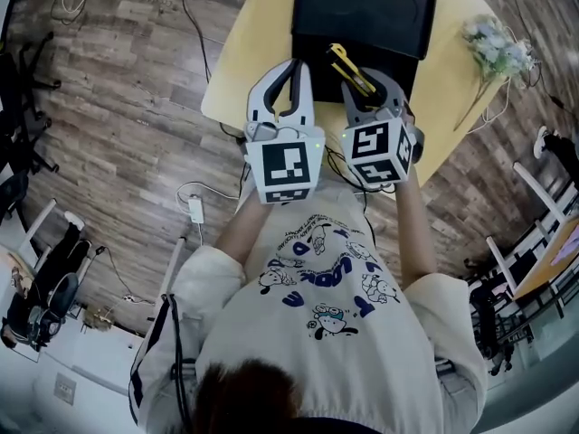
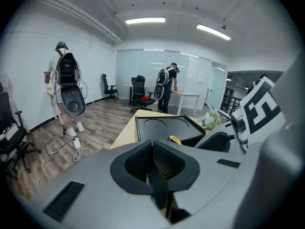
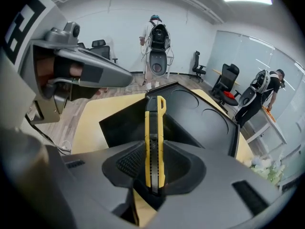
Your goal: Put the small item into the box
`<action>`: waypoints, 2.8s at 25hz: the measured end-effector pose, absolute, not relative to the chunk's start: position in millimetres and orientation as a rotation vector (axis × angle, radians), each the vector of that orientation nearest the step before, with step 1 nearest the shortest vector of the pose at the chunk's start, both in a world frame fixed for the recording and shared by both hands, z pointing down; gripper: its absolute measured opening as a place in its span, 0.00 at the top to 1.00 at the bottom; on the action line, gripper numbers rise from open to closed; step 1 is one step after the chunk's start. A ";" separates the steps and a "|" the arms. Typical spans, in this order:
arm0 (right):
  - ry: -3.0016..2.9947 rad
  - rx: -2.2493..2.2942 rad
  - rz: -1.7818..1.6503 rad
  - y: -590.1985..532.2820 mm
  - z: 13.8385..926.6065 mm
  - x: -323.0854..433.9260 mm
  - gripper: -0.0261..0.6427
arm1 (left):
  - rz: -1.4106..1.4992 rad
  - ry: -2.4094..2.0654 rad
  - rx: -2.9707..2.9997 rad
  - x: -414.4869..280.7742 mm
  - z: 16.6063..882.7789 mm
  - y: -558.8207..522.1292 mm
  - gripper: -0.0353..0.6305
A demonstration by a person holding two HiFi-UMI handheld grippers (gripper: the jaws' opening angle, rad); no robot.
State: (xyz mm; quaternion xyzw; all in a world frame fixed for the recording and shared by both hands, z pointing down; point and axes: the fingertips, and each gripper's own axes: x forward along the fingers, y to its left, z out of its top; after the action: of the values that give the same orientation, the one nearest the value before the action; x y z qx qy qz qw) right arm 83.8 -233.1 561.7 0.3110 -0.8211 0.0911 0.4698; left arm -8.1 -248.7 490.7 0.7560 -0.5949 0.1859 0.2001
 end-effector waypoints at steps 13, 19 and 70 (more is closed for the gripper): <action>-1.751 0.419 0.221 -227.2 611.2 96.9 0.77 | 0.524 -1.660 2.076 -16.9 502.6 -245.4 0.91; -1.716 0.385 0.245 -228.2 620.7 99.6 0.77 | 0.523 -1.648 2.076 -15.5 503.8 -243.6 0.91; -2.479 1.769 0.116 -235.9 295.0 75.6 0.90 | 0.077 -1.895 2.486 -4.8 278.9 -233.4 0.91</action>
State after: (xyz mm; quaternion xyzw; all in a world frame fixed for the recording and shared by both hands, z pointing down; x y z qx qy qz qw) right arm 75.6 -235.9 295.0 0.5799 -0.8125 0.0382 0.0470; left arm -4.8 -233.4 278.9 0.7951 -0.6060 0.0246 0.0075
